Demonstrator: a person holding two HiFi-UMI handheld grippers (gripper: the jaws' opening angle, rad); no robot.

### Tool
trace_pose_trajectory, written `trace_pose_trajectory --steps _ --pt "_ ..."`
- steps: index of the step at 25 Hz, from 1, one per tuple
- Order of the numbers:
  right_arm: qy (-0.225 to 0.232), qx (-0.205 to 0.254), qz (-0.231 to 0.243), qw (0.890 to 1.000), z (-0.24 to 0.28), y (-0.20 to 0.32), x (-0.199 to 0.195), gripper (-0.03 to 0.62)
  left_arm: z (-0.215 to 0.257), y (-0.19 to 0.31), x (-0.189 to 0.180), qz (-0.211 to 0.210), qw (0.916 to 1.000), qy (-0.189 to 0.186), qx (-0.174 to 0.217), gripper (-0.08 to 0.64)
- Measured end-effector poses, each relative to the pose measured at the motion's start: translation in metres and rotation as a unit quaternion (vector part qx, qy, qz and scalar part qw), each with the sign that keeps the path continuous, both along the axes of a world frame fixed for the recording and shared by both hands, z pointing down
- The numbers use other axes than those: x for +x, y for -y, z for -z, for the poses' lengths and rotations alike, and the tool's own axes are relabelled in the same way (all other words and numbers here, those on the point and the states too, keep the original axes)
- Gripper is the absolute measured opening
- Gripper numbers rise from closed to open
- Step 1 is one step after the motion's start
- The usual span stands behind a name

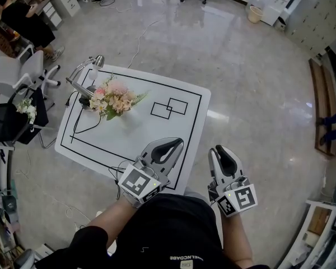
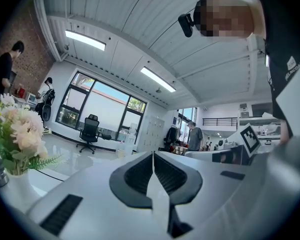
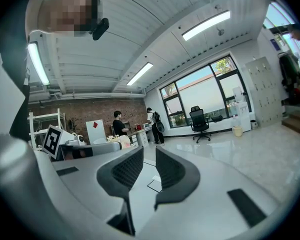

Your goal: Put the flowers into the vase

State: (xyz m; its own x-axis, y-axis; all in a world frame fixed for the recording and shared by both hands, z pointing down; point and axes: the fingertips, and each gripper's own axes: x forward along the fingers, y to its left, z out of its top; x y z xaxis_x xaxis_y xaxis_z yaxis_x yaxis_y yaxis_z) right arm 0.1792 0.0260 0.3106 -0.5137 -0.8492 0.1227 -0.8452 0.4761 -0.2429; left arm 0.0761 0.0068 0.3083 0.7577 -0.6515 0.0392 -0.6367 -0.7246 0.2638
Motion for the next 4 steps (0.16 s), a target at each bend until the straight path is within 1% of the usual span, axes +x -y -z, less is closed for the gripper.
trace_pose_trajectory --steps 4 --pt "-0.003 -0.002 -0.001 1.000 -0.0034 0.0005 -0.0045 0.083 -0.0038 -0.0014 -0.0043 -0.002 1.0000 -0.001 0.000 0.015"
